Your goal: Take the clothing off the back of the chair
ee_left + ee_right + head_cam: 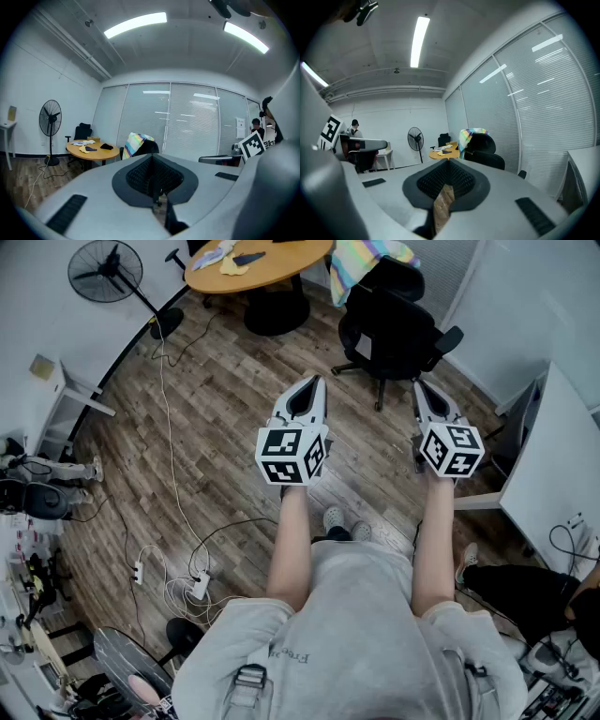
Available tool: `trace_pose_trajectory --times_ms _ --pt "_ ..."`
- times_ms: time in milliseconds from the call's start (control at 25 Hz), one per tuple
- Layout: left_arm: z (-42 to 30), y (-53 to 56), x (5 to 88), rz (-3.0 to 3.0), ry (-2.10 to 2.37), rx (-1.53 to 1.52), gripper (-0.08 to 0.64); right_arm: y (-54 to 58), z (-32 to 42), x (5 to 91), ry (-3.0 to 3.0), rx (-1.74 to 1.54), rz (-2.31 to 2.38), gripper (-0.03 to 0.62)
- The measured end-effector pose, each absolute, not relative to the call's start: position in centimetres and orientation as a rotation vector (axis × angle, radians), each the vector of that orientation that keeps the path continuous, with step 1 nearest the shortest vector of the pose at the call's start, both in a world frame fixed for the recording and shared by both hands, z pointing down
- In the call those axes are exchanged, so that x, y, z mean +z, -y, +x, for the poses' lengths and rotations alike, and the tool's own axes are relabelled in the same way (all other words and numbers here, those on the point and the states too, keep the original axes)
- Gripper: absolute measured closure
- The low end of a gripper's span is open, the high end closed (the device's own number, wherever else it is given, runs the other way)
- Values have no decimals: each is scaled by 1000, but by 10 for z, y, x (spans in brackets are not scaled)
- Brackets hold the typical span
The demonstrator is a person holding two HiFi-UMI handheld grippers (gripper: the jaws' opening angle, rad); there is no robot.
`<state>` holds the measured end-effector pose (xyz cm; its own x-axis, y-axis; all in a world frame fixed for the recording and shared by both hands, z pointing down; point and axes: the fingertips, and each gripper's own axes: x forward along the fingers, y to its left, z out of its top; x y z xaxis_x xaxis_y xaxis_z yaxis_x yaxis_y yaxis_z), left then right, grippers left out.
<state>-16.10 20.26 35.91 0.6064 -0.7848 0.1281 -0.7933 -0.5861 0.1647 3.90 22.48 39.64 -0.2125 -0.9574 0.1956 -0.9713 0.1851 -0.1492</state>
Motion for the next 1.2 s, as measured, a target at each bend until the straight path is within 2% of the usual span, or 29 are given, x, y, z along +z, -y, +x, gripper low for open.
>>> trace_pose_trajectory --times_ms 600,920,1200 --pt "-184 -158 371 2643 1268 28 532 -178 26 401 2367 312 1904 566" --pt "-202 -120 384 2596 1298 33 532 -153 53 401 2447 399 1988 566" --pt "-191 -76 391 2582 1319 56 532 -125 83 391 2469 261 2040 569"
